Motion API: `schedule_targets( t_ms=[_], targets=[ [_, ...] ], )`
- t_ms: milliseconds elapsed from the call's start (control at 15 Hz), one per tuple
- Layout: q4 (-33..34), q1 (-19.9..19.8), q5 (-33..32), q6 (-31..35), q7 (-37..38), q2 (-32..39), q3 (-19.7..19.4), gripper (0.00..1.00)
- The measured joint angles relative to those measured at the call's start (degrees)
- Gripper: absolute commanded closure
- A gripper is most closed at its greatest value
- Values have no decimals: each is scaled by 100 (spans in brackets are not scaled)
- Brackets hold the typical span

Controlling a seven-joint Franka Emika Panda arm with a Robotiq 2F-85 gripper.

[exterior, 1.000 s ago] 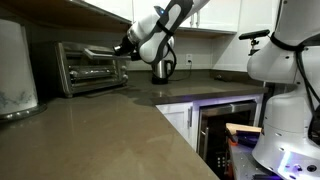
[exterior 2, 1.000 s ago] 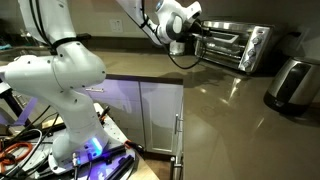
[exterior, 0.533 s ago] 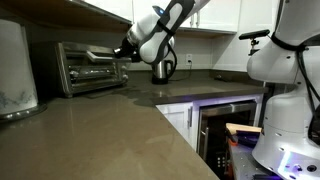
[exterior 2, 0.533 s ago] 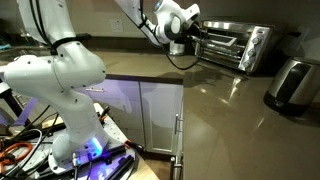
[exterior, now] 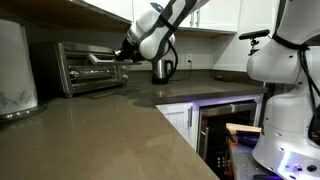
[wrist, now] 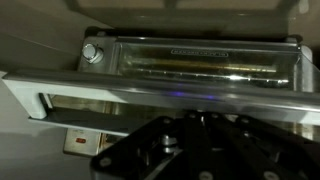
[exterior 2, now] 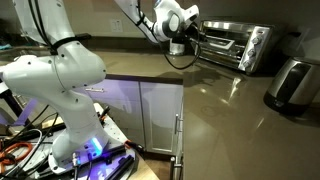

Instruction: Open the door of the oven

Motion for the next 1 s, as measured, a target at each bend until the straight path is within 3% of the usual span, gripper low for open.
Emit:
schedule_targets(
  t_ms=[1000],
  targets=[
    [-182,919,283,-421,-22,41,-763,95]
  ],
)
